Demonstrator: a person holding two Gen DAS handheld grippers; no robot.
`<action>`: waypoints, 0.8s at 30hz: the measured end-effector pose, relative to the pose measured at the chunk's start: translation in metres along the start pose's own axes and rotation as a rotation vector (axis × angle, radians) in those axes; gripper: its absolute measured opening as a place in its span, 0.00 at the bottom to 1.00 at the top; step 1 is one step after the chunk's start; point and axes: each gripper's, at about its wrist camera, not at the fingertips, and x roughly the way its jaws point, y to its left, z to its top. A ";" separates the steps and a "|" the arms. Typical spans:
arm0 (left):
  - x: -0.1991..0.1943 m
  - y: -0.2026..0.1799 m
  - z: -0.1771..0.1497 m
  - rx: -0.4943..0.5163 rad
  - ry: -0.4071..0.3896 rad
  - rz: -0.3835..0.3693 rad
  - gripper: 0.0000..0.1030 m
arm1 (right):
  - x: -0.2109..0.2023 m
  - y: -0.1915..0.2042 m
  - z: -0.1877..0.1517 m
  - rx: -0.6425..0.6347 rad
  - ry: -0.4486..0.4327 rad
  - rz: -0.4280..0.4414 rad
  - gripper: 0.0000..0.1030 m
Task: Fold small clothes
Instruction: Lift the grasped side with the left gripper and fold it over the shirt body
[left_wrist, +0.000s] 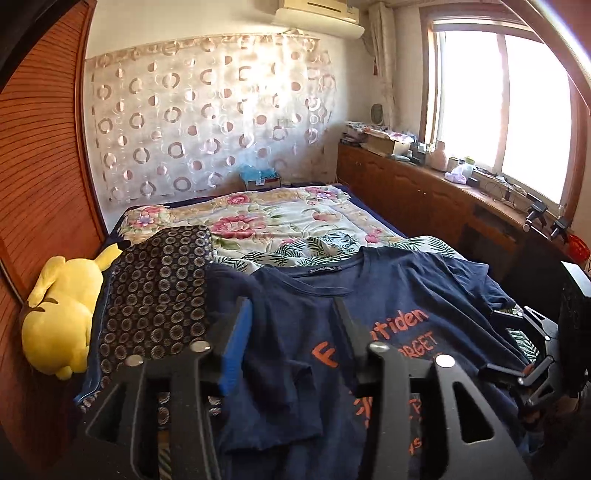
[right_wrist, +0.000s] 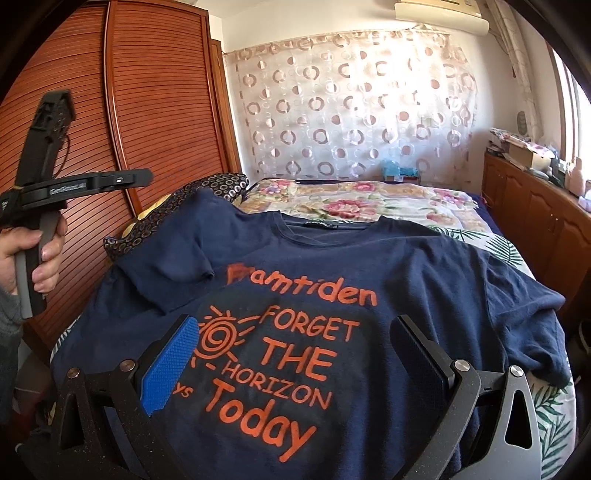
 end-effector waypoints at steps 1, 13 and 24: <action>-0.002 0.002 0.000 -0.003 -0.001 0.003 0.54 | 0.000 0.002 0.001 -0.002 0.001 -0.001 1.00; -0.015 0.036 -0.026 -0.075 -0.032 0.095 0.80 | 0.032 0.018 0.035 -0.093 0.043 0.091 0.89; -0.028 0.044 -0.048 -0.074 -0.092 0.165 0.80 | 0.131 0.070 0.075 -0.193 0.196 0.296 0.55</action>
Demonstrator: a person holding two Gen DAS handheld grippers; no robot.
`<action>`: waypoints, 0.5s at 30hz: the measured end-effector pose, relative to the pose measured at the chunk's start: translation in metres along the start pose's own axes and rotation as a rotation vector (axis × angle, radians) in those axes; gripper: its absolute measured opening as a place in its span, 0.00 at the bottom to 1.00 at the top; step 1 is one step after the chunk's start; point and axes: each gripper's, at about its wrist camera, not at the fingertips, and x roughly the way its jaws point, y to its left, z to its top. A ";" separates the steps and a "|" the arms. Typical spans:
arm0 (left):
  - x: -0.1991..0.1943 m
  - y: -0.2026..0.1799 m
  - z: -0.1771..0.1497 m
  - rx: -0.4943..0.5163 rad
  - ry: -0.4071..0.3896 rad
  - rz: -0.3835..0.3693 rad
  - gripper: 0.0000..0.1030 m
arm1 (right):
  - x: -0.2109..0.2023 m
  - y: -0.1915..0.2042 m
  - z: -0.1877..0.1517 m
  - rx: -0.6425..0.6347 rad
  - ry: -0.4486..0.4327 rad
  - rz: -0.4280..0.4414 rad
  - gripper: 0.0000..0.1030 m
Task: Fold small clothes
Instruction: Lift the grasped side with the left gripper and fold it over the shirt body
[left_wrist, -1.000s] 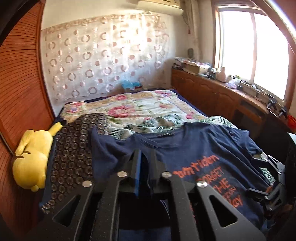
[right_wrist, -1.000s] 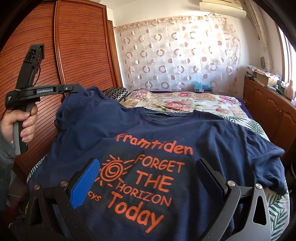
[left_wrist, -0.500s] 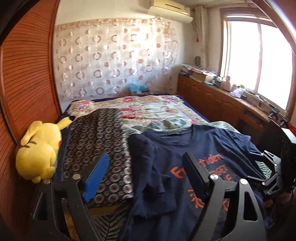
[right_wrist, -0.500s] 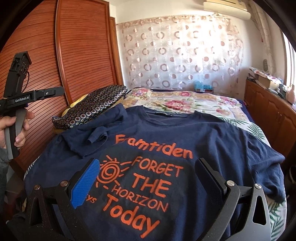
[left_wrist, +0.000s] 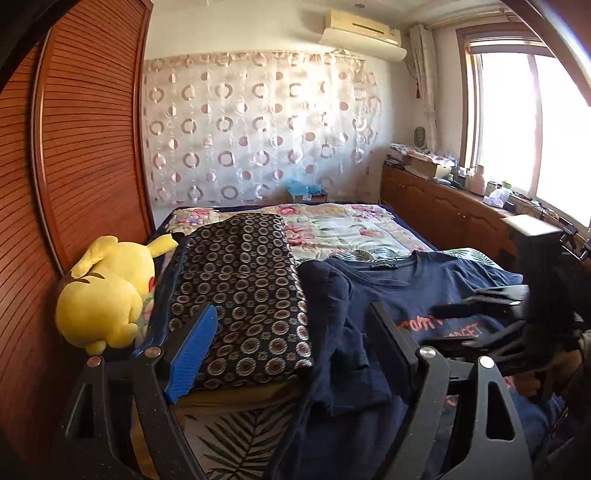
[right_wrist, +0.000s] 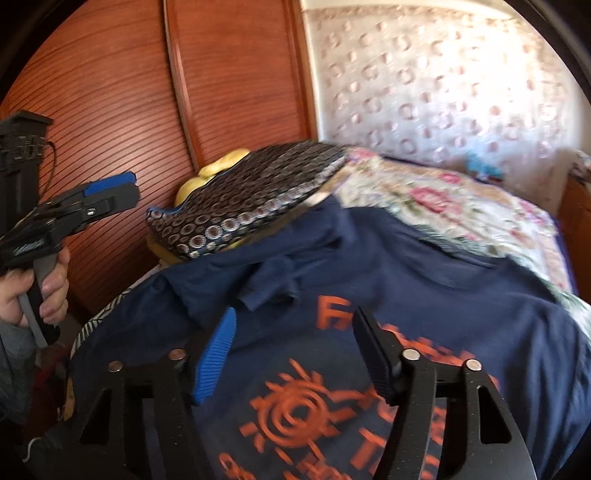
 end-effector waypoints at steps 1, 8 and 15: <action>-0.001 0.002 -0.001 -0.004 -0.001 0.001 0.80 | 0.014 0.000 0.003 0.000 0.024 0.021 0.48; -0.004 0.014 -0.010 -0.032 0.006 0.007 0.80 | 0.077 -0.006 0.023 0.065 0.109 0.127 0.37; -0.003 0.021 -0.017 -0.042 0.018 0.014 0.80 | 0.101 -0.011 0.030 0.026 0.154 0.074 0.03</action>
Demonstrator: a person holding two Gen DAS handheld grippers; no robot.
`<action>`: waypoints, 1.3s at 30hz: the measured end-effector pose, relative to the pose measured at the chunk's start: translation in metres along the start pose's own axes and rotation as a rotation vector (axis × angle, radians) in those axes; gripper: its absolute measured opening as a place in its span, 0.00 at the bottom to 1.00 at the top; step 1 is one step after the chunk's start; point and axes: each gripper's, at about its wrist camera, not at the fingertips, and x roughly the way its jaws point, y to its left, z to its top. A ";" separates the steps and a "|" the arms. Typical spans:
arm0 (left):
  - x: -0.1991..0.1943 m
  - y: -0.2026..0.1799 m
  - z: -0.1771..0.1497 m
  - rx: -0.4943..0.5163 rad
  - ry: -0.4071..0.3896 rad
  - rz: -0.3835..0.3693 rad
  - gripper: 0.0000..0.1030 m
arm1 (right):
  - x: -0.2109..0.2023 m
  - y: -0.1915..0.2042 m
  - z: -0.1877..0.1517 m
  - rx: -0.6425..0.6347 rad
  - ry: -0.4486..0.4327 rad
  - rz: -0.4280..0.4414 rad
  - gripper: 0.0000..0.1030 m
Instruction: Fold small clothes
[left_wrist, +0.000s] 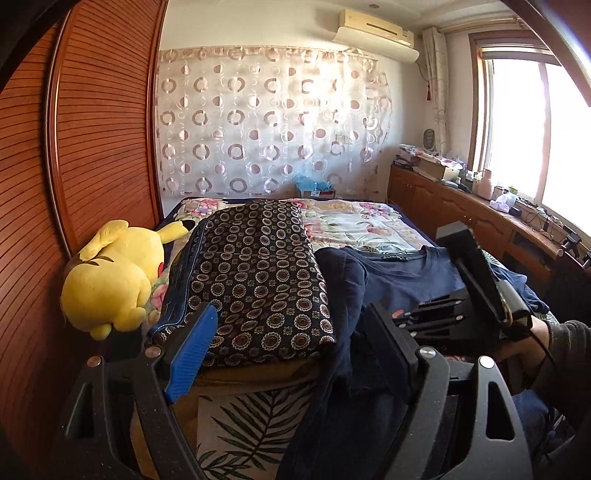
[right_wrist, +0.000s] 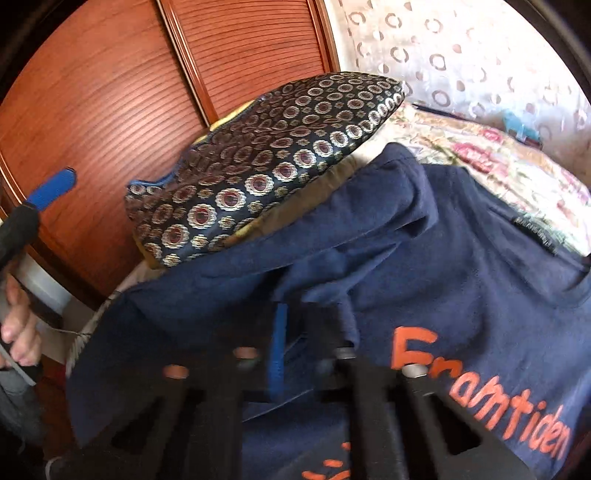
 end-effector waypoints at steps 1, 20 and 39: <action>0.000 -0.001 0.000 0.000 0.001 0.000 0.80 | -0.003 -0.003 0.002 0.004 -0.015 -0.002 0.03; 0.048 -0.047 0.020 0.078 0.069 -0.061 0.80 | -0.075 -0.072 -0.008 0.089 -0.086 -0.300 0.44; 0.196 -0.094 0.040 0.133 0.399 -0.113 0.47 | -0.152 -0.091 -0.129 0.155 -0.009 -0.419 0.44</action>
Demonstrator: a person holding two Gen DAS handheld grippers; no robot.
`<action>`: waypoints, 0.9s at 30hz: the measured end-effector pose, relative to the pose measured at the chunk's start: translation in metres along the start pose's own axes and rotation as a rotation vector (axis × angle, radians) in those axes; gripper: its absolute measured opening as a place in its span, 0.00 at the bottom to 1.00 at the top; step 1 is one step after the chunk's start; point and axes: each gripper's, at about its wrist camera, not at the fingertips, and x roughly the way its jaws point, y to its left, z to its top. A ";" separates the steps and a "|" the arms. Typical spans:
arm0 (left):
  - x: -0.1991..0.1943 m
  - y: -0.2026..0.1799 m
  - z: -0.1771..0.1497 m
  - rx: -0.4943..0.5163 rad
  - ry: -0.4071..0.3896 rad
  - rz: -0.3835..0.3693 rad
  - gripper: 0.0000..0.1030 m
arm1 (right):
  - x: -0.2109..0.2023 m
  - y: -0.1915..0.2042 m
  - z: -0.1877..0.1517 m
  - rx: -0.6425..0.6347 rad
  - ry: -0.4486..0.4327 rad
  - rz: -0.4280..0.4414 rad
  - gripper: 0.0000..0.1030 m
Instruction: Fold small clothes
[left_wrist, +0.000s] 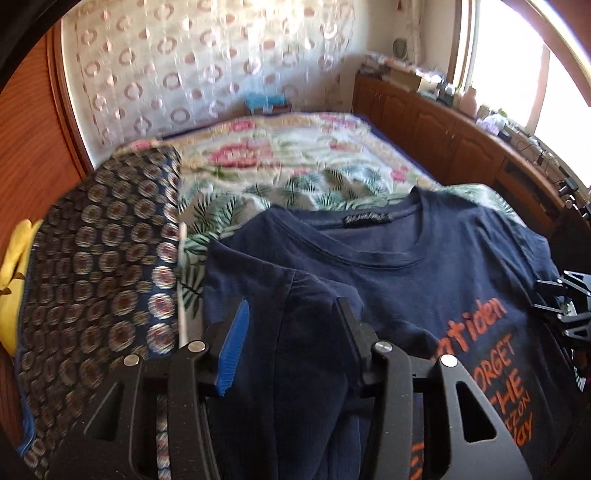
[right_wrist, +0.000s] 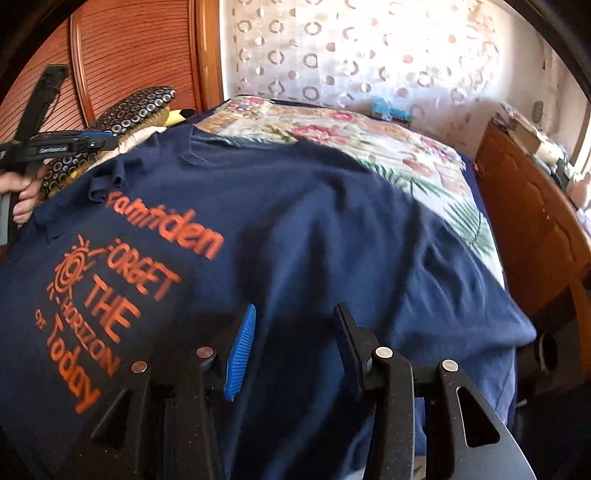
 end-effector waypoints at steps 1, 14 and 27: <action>0.005 -0.001 0.001 0.004 0.017 0.005 0.47 | -0.003 -0.002 0.000 0.009 -0.006 0.010 0.44; 0.029 -0.009 -0.001 0.035 0.119 0.024 0.06 | -0.016 -0.001 -0.010 0.027 -0.029 0.025 0.46; -0.081 0.062 0.022 -0.045 -0.149 0.165 0.04 | -0.006 -0.012 -0.005 0.026 -0.027 0.023 0.47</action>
